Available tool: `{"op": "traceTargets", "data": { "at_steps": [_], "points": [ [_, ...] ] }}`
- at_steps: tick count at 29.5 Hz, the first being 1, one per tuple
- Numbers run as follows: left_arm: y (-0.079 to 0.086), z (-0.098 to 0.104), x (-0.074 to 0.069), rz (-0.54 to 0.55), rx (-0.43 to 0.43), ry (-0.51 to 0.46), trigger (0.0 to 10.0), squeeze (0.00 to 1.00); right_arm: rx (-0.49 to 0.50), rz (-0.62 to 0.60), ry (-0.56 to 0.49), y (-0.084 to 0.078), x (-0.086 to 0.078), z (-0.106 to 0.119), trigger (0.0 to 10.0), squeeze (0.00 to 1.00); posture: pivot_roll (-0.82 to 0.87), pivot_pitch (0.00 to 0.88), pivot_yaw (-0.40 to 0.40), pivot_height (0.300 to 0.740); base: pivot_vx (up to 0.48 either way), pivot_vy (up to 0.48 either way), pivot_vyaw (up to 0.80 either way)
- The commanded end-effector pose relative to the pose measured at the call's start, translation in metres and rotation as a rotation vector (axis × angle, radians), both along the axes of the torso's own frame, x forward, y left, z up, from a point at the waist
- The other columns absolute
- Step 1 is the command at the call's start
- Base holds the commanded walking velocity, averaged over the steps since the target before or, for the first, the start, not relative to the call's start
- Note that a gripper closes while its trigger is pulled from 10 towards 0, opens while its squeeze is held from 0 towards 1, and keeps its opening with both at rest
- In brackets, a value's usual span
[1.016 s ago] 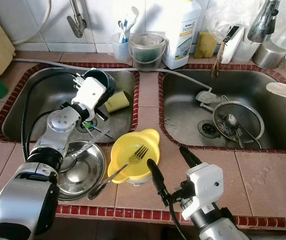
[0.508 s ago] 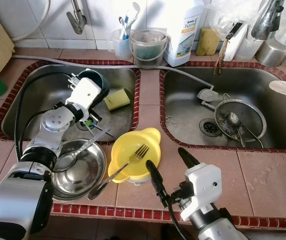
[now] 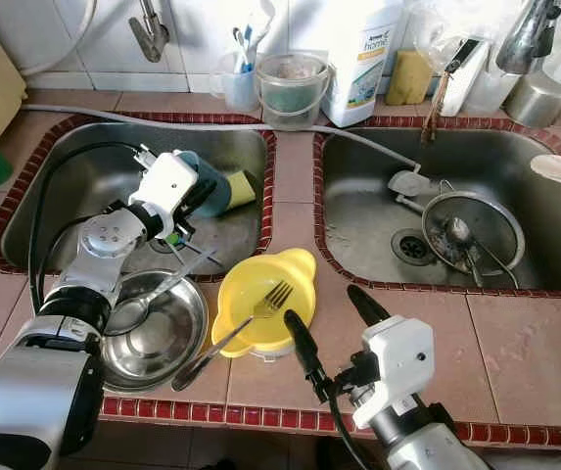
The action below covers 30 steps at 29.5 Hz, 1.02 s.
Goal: Kitchen organization
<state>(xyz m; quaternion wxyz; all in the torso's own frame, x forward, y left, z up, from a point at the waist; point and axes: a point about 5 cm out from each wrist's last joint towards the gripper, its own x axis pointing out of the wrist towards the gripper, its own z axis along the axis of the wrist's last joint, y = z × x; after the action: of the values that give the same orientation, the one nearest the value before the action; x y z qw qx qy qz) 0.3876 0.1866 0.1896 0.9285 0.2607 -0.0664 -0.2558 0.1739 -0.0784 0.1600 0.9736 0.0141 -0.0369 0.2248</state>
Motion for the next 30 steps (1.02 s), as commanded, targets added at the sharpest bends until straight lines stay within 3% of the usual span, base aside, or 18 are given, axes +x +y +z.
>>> {"op": "traceTargets", "data": {
  "at_steps": [1,12,18,19,22,26,27,30],
  "points": [
    [0.005,0.004,0.001,0.008,-0.001,0.001,10.0,1.0,0.007,0.002,0.007,0.001,-0.001,0.0,10.0,0.0,-0.39,0.217,0.057,0.74,0.0,0.0,0.0],
    [0.003,0.006,0.0,-0.028,0.035,0.0,10.0,1.0,0.011,0.01,0.006,0.002,0.001,0.0,10.0,0.0,-0.38,0.21,0.06,0.74,0.0,0.0,0.0],
    [0.005,0.011,0.003,0.004,-0.066,0.009,10.0,0.96,0.011,0.005,-0.004,0.003,0.003,0.0,10.0,0.0,-0.38,0.193,0.064,0.74,0.0,0.0,0.0],
    [0.005,0.013,0.003,0.01,-0.096,0.008,10.0,0.0,0.008,-0.004,-0.016,0.002,0.005,0.0,10.0,0.0,-0.37,0.182,0.066,0.74,0.0,0.0,0.0],
    [0.009,0.017,0.004,0.051,-0.18,-0.002,10.0,0.0,0.011,-0.047,-0.053,-0.001,0.016,0.003,10.0,0.0,-0.35,0.164,0.073,0.74,0.0,0.0,0.0],
    [0.011,0.02,0.004,0.079,-0.221,-0.012,10.0,0.0,0.016,-0.081,-0.075,-0.003,0.025,0.005,10.0,0.0,-0.34,0.148,0.075,0.74,0.0,0.0,0.0],
    [0.013,0.025,0.004,0.104,-0.284,-0.022,10.0,0.0,0.018,-0.102,-0.101,-0.004,0.034,0.007,10.0,0.0,-0.32,0.134,0.075,0.74,0.0,0.0,0.0],
    [0.015,0.029,0.001,0.136,-0.33,-0.047,10.0,0.0,0.032,-0.135,-0.135,-0.006,0.049,0.011,10.0,0.0,-0.29,0.11,0.074,0.74,0.0,0.0,0.0]
  ]
}}
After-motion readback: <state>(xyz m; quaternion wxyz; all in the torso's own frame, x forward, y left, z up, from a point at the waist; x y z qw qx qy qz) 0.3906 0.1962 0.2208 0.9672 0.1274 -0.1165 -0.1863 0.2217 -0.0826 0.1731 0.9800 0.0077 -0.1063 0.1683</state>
